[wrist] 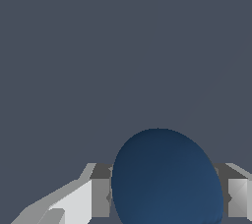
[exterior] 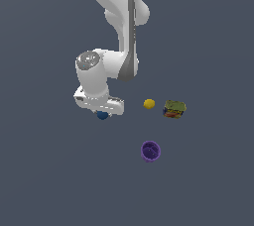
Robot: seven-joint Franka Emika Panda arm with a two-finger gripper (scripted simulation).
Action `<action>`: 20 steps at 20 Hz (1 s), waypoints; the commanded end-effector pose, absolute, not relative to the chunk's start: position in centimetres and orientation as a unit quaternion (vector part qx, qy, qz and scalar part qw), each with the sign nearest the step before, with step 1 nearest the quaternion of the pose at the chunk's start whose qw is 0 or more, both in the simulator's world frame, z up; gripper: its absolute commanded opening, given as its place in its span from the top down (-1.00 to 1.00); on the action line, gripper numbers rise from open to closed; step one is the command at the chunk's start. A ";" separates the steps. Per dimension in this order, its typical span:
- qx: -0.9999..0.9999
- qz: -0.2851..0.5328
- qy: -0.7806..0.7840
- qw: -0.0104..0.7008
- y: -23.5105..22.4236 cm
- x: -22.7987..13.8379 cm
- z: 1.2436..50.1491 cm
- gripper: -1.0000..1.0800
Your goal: Pick up a designated object from a clutter of objects.
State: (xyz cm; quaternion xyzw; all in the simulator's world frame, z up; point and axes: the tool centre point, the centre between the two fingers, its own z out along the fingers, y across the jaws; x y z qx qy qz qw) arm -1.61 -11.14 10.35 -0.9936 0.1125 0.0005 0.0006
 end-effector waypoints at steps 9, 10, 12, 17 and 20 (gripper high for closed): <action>-0.994 0.000 0.112 -0.001 -2.2 -4.4 18.2 1.00; -0.994 0.000 0.112 -0.001 -1.3 -4.7 19.1 1.00; -0.994 -0.001 0.112 -0.002 0.6 -5.2 20.7 1.00; -0.994 -0.001 0.112 -0.003 5.2 -6.6 24.9 1.00; -0.994 -0.001 0.112 -0.003 8.0 -7.5 27.3 1.00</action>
